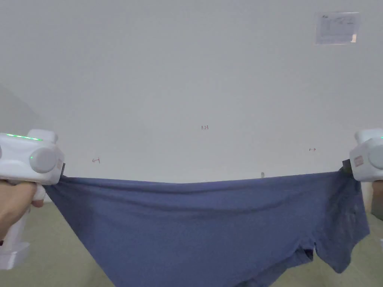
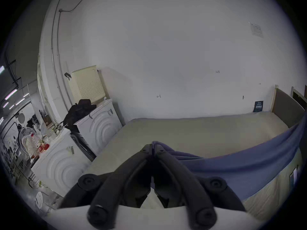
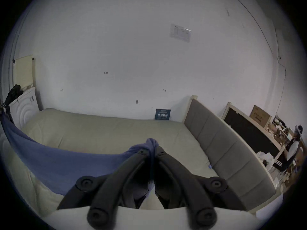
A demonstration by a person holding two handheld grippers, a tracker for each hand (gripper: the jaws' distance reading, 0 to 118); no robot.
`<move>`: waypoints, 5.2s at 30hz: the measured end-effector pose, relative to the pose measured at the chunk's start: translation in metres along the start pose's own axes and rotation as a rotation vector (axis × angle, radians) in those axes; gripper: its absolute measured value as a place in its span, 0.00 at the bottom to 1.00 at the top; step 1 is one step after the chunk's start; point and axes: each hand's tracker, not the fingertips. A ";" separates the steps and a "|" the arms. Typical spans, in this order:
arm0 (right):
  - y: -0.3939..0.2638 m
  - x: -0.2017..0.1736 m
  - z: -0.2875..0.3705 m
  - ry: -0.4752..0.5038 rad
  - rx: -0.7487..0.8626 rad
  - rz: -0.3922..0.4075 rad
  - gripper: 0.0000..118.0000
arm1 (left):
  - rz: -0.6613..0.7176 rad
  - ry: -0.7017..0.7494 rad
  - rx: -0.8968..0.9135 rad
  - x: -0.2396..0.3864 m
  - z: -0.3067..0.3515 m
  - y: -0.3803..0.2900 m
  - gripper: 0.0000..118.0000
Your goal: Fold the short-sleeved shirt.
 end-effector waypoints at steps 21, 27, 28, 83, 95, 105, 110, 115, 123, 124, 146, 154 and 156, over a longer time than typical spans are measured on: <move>-0.145 -0.028 -0.121 -0.016 -0.232 0.031 0.03 | 0.067 -0.139 -0.172 0.068 -0.128 -0.121 0.02; -0.236 -0.007 -0.067 0.051 -0.329 -0.002 0.03 | 0.037 -0.187 -0.252 0.052 -0.083 -0.194 0.02; -0.251 -0.003 -0.054 0.051 -0.329 -0.022 0.03 | 0.033 -0.197 -0.277 0.048 -0.073 -0.207 0.02; -0.444 -0.176 0.220 0.517 -0.318 0.128 0.00 | 0.151 -0.339 -0.486 -0.074 0.065 -0.426 1.00; -0.447 -0.174 0.197 0.491 -0.393 0.127 0.00 | 0.012 -0.386 -0.578 -0.039 0.020 -0.433 0.43; -0.386 -0.166 0.109 0.422 -0.355 0.106 0.00 | 0.061 -0.404 -0.585 -0.034 0.030 -0.436 0.01; -0.340 -0.158 0.000 0.382 -0.357 0.137 0.00 | 0.073 -0.393 -0.589 -0.031 0.029 -0.437 0.01; -0.314 -0.168 -0.099 0.375 -0.411 0.222 0.00 | 0.071 -0.382 -0.599 -0.027 0.028 -0.431 0.01; -0.324 -0.186 -0.165 0.342 -0.468 0.340 0.93 | 0.068 -0.366 -0.608 -0.022 0.028 -0.431 0.01; -0.329 -0.189 -0.169 0.315 -0.494 0.384 0.90 | 0.066 -0.365 -0.608 -0.022 0.028 -0.431 0.01; -0.160 -0.092 0.049 0.362 -0.131 0.281 0.00 | 0.158 -0.376 -0.339 -0.027 0.083 -0.324 0.02; -0.047 -0.015 0.151 0.202 0.116 0.204 0.00 | 0.161 -0.401 -0.053 -0.008 0.105 -0.158 0.01; -0.027 0.000 0.165 0.176 0.139 0.160 0.00 | 0.170 -0.410 -0.043 -0.002 0.108 -0.118 0.01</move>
